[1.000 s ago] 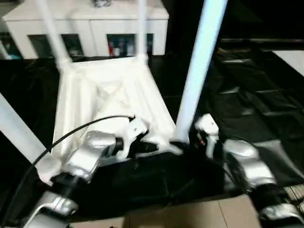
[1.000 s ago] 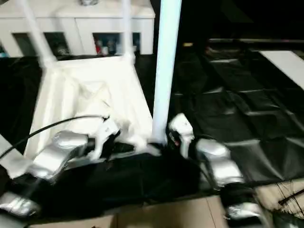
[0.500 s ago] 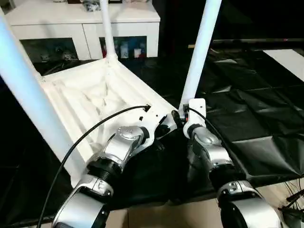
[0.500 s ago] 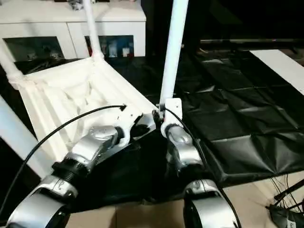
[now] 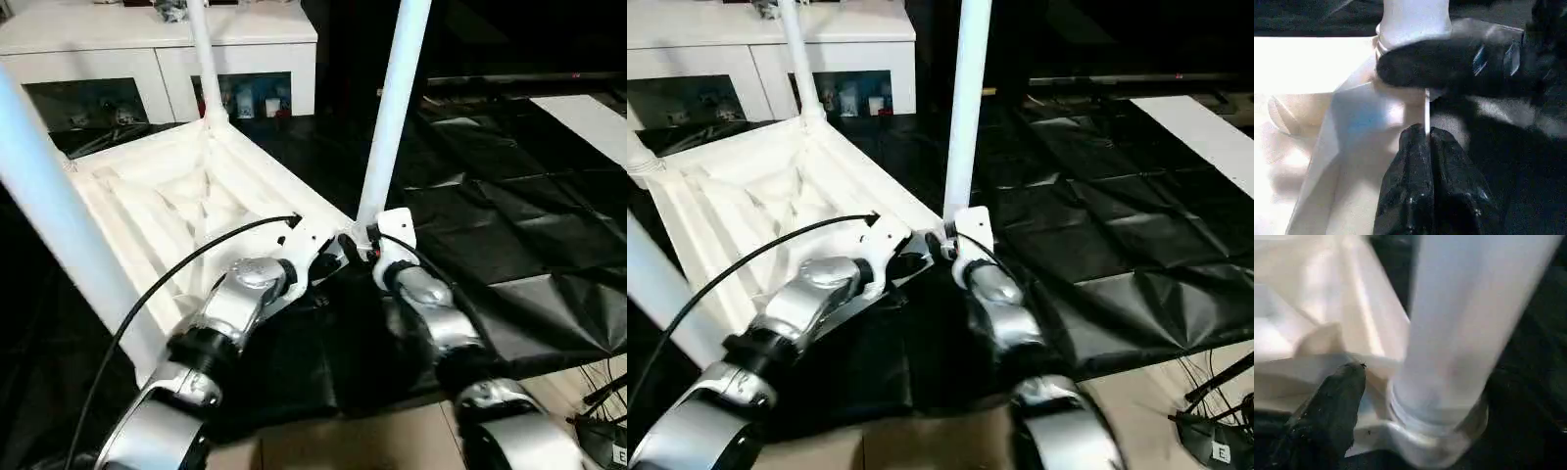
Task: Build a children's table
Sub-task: Rotate leg to tighten
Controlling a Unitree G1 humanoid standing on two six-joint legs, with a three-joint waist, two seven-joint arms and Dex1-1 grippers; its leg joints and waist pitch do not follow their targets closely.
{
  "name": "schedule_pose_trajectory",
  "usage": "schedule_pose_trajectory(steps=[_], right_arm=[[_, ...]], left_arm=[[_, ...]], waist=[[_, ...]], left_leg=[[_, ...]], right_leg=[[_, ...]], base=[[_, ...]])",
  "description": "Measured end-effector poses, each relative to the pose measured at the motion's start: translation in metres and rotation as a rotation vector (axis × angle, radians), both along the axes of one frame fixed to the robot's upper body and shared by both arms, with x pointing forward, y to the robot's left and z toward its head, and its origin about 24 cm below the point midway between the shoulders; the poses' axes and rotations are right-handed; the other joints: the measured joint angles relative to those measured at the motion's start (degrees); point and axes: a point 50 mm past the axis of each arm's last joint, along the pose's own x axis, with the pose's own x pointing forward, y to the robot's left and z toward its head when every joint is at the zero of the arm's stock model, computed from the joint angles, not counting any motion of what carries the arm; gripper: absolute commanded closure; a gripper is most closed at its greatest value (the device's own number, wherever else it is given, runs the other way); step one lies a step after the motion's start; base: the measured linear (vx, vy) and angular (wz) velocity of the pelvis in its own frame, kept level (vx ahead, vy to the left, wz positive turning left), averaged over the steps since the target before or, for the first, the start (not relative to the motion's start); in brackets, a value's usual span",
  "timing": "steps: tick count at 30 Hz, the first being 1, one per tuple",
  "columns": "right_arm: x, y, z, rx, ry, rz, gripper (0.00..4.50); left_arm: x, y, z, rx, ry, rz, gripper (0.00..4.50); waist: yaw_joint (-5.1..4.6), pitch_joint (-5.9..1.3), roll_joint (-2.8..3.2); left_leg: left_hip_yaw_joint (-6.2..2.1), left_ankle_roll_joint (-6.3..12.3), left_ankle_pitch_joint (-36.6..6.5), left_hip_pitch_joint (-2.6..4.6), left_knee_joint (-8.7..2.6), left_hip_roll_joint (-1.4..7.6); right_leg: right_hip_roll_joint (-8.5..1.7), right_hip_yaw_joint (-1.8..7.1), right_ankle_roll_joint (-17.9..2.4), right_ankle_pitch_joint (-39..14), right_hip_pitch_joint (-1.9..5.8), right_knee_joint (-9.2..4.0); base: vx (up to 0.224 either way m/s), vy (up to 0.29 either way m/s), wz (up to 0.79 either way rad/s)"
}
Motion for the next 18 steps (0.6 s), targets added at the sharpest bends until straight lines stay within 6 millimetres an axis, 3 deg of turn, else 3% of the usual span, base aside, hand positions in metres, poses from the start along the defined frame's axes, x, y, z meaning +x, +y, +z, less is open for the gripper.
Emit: schedule_pose_trajectory(steps=[8, 12, 14, 18], right_arm=[[-0.017, -0.041, 0.020, -0.002, -0.055, 0.304, 0.51], [-0.039, -0.050, 0.018, -0.020, 0.028, 0.537, 0.51], [-0.045, -0.058, 0.011, -0.022, 0.083, 0.568, 0.51], [-0.049, -0.053, 0.011, 0.001, 0.107, 0.644, 0.51]], left_arm=[[-0.018, 0.027, 0.002, -0.025, 0.018, -0.173, 4.50], [-0.029, 0.041, 0.002, -0.038, 0.044, -0.264, 4.50], [-0.033, 0.047, 0.003, -0.043, 0.062, -0.298, 4.50], [-0.037, 0.048, 0.004, -0.053, 0.093, -0.341, 4.50]], waist=[[1.17, 0.04, 0.12], [1.37, 0.09, 0.16], [1.38, 0.15, 0.11], [1.48, 0.25, -0.02]], left_leg=[[0.05, 0.00, -0.01, 0.03, -0.36, 0.04], [0.06, 0.00, -0.01, 0.01, -0.34, 0.12], [0.09, 0.00, -0.01, -0.02, -0.32, 0.11], [0.10, 0.00, -0.01, -0.07, -0.28, 0.10]], right_leg=[[0.01, -0.06, 0.21, -0.14, -0.06, -0.08], [0.06, -0.09, 0.24, -0.16, -0.05, -0.09], [0.04, -0.08, 0.24, -0.16, -0.07, -0.09], [0.02, -0.06, 0.23, -0.16, -0.08, -0.10]], base=[[0.000, 0.000, 0.00], [0.000, 0.000, 0.00], [0.000, 0.000, 0.00], [0.000, 0.000, 0.00]])
